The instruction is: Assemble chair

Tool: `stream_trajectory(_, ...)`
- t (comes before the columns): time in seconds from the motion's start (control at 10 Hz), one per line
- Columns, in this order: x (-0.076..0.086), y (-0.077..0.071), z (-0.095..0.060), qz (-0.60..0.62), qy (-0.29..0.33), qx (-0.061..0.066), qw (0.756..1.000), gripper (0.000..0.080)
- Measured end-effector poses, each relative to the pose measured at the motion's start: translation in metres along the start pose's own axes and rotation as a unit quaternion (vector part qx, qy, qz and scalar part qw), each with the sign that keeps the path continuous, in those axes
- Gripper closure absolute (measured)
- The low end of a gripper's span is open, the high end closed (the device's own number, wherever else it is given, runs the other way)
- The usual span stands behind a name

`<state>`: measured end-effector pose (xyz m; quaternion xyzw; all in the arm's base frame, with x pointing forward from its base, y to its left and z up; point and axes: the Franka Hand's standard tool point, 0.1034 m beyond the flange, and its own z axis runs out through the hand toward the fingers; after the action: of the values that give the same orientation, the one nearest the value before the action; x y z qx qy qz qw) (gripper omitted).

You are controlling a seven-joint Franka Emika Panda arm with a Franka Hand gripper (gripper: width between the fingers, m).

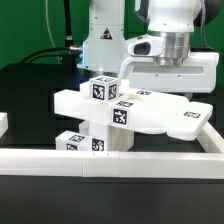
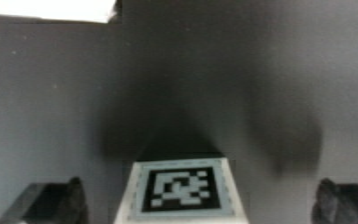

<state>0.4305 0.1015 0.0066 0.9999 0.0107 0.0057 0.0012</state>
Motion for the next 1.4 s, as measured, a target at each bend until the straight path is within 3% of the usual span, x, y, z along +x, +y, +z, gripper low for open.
stream_trajectory(0.1, 0.0, 0.001, 0.001, 0.0, -0.001, 0.0, 1.0, 0.0277)
stream_trajectory(0.3, 0.0, 0.004, 0.0, -0.001, 0.0, -0.001, 1.0, 0.0518)
stream_trajectory(0.5, 0.002, 0.005, -0.005, -0.004, 0.001, 0.0, 1.0, 0.0517)
stream_trajectory(0.6, 0.006, 0.009, -0.017, -0.011, 0.001, 0.003, 1.0, 0.0517)
stream_trajectory(0.7, 0.012, 0.015, -0.036, -0.028, -0.004, 0.007, 1.0, 0.0517)
stream_trajectory(0.9, 0.047, 0.026, -0.084, -0.024, 0.0, 0.021, 0.999, 0.0517)
stream_trajectory(1.1, 0.037, 0.024, -0.07, -0.027, -0.001, 0.016, 0.999, 0.0515)
stream_trajectory(1.2, 0.038, 0.025, -0.071, -0.027, 0.0, 0.016, 1.0, 0.0515)
stream_trajectory(1.3, 0.043, 0.031, -0.074, -0.043, -0.001, 0.017, 0.999, 0.0515)
stream_trajectory(1.4, 0.067, 0.053, -0.094, -0.083, -0.012, 0.024, 0.996, 0.0515)
